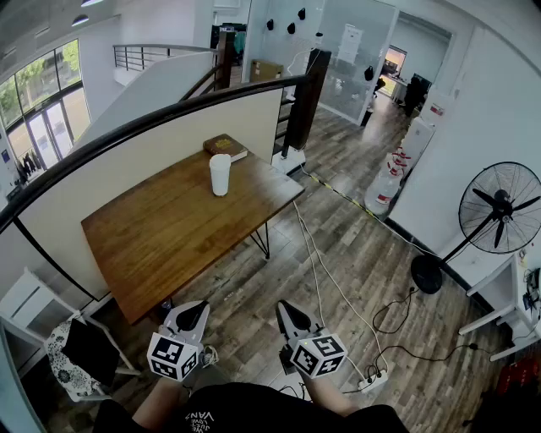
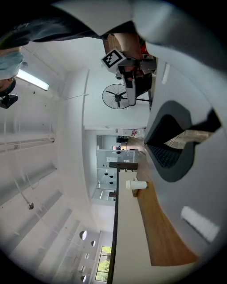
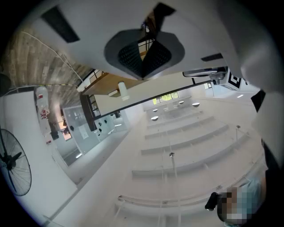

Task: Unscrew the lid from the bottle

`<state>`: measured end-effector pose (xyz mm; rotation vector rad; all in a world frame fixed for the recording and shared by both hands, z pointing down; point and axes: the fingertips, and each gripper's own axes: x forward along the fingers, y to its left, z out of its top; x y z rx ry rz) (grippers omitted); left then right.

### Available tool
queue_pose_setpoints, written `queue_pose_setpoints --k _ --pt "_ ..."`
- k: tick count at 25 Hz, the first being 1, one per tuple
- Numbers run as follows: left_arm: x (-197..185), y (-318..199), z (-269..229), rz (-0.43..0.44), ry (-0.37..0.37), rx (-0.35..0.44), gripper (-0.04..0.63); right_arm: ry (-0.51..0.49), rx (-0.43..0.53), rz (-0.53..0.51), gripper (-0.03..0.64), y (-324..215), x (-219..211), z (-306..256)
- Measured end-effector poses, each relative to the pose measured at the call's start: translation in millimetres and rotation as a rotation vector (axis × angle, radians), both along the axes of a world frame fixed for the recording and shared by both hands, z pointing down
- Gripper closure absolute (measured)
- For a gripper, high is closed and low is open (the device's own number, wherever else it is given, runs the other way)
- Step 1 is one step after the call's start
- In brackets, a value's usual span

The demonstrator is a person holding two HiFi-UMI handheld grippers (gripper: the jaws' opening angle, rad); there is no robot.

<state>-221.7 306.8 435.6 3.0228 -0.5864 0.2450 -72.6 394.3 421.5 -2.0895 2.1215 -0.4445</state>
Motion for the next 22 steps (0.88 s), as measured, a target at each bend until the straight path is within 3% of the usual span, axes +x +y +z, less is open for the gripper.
queue_pose_setpoints --k 4,8,9,10,11,12,13,22 --pt "3.2 2.8 -6.6 0.005 0.015 0.007 0.585 -0.008 0.009 -0.007 0.604 0.9 0.1 -2.1" --pt "8.2 8.0 -10.7 0.025 0.068 0.000 0.584 -0.052 0.089 -0.043 0.603 0.2 0.9 -10.5" --pt "9.7 9.6 -10.6 0.029 0.078 -0.005 0.584 -0.060 0.102 -0.047 0.569 -0.3 2.1 -11.7" --pt "11.4 10.9 -10.1 0.029 0.087 -0.013 0.559 -0.064 0.105 -0.046 0.518 -0.9 4.1 -11.9" --pt "13.0 11.4 -9.1 0.026 0.094 -0.023 0.489 -0.067 0.102 -0.042 0.451 -2.0 6.7 -11.3" --pt "14.8 10.7 -7.1 0.022 0.095 -0.032 0.402 -0.068 0.097 -0.037 0.427 -3.5 9.4 -10.2" --pt "16.7 9.1 -4.0 0.022 0.089 -0.040 0.361 -0.072 0.093 -0.033 0.422 -5.8 11.8 -8.6" --pt "46.9 -51.2 17.9 0.052 0.055 -0.088 0.359 -0.103 0.030 -0.016 0.413 -60.3 34.0 12.5"
